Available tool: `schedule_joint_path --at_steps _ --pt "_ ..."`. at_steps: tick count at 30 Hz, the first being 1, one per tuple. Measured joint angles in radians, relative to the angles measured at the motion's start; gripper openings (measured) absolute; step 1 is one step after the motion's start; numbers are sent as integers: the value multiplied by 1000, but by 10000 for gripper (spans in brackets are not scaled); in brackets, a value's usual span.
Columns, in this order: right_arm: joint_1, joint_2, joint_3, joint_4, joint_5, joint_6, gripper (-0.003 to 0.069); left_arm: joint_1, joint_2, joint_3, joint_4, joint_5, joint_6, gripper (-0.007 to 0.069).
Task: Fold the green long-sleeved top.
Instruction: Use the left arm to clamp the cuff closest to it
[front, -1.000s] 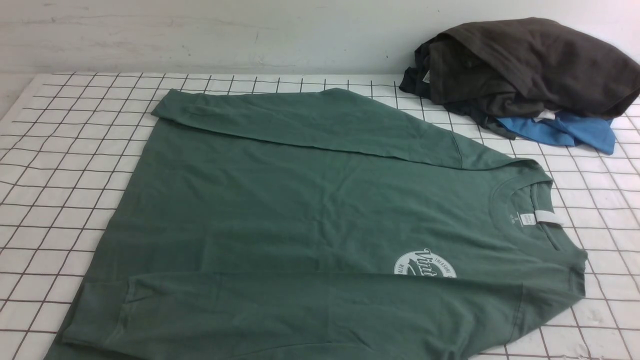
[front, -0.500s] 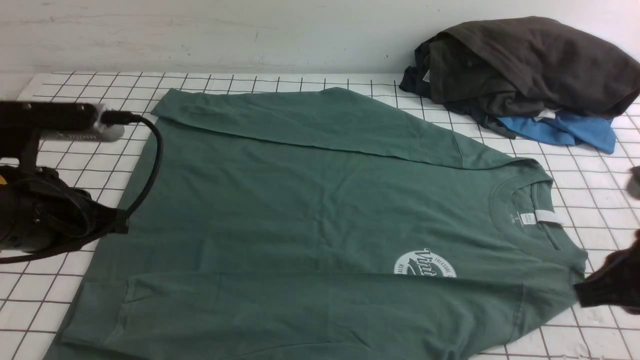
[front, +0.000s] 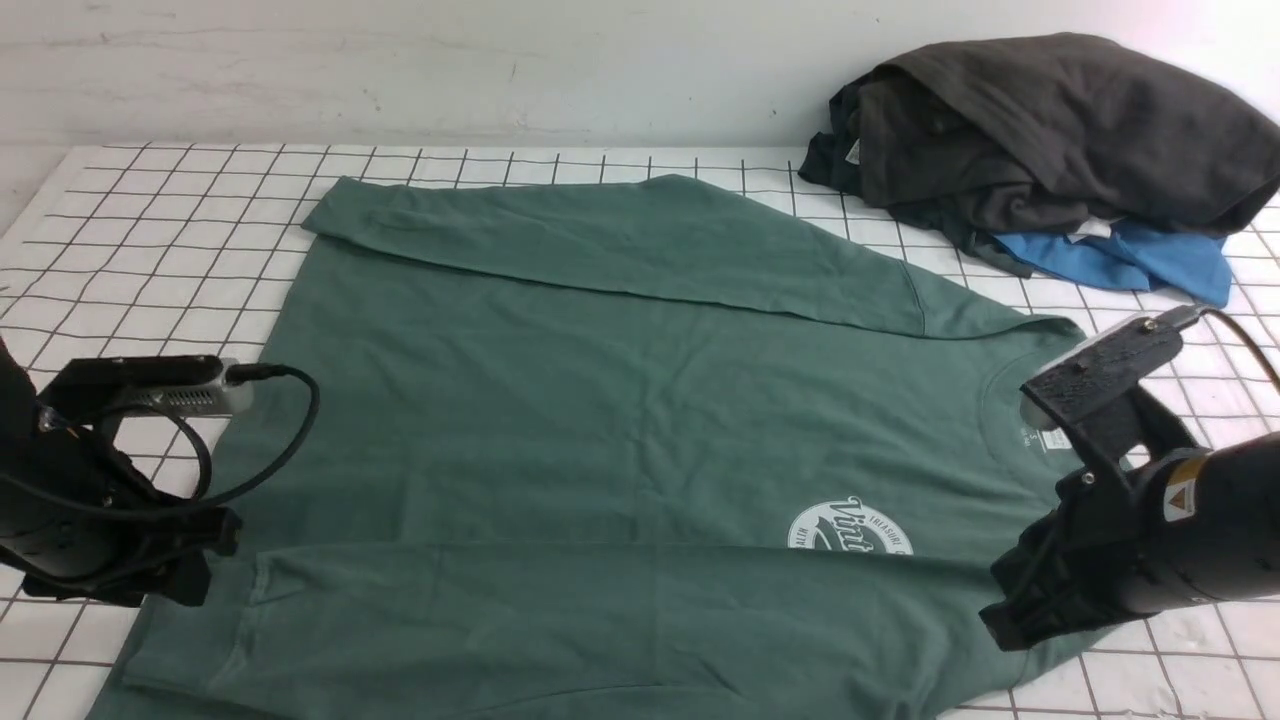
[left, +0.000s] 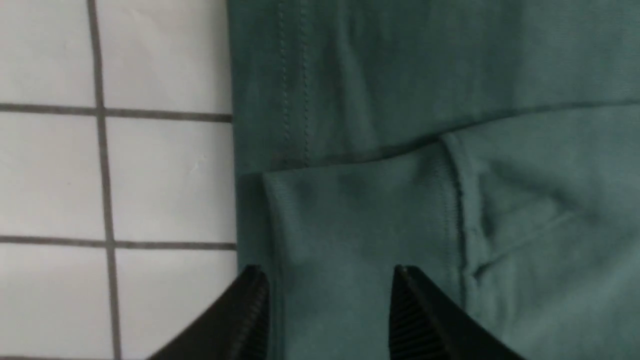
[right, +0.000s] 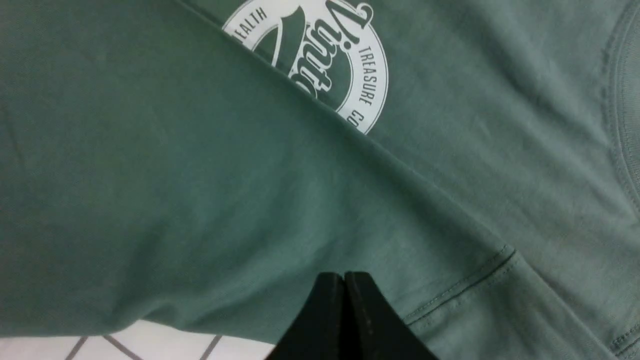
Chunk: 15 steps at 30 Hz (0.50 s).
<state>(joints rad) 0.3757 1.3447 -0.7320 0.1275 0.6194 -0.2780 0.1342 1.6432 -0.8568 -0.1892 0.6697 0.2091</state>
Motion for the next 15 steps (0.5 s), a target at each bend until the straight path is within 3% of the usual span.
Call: schedule_joint_path --at_steps 9,15 --pt "0 0 0 21 0 -1 -10 0 66 -4 60 -70 -28 274" --pt "0 0 0 38 -3 -1 -10 -3 71 -11 27 -58 11 57"
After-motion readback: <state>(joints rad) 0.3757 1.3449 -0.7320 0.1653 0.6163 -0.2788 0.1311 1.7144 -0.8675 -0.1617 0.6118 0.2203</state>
